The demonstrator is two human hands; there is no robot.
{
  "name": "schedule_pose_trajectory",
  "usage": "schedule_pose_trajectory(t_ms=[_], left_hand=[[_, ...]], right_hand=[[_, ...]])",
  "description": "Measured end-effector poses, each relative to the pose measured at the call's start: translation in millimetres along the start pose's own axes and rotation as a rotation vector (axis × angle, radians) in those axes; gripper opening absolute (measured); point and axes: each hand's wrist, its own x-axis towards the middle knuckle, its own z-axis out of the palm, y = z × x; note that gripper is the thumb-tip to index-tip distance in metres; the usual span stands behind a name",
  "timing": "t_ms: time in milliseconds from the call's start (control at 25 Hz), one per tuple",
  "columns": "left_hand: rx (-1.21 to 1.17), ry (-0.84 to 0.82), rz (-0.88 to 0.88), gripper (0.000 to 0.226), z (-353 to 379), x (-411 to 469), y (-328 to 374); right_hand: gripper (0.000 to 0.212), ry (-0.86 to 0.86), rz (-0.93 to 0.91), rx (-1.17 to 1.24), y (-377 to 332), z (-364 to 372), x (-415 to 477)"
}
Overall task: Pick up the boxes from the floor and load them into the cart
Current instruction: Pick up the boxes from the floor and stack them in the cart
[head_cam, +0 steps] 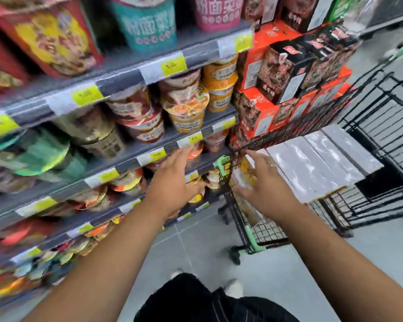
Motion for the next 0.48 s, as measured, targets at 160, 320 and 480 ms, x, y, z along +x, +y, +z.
schedule_pose_trajectory(t_ms=[160, 320, 480], left_hand=[[0.015, 0.150, -0.107, 0.092, -49.7, -66.1, -39.6], [0.063, 0.270, -0.183, 0.099, -104.3, -154.3, -78.7], [0.081, 0.366, -0.330, 0.103, -152.2, -267.9, -127.9]], right_hand=[[0.087, -0.037, -0.246, -0.036, -76.8, 29.7, -12.4], [0.091, -0.117, -0.408, -0.017, -152.7, 64.7, -32.0], [0.098, -0.202, -0.552, -0.052, -238.4, 110.9, -68.2]])
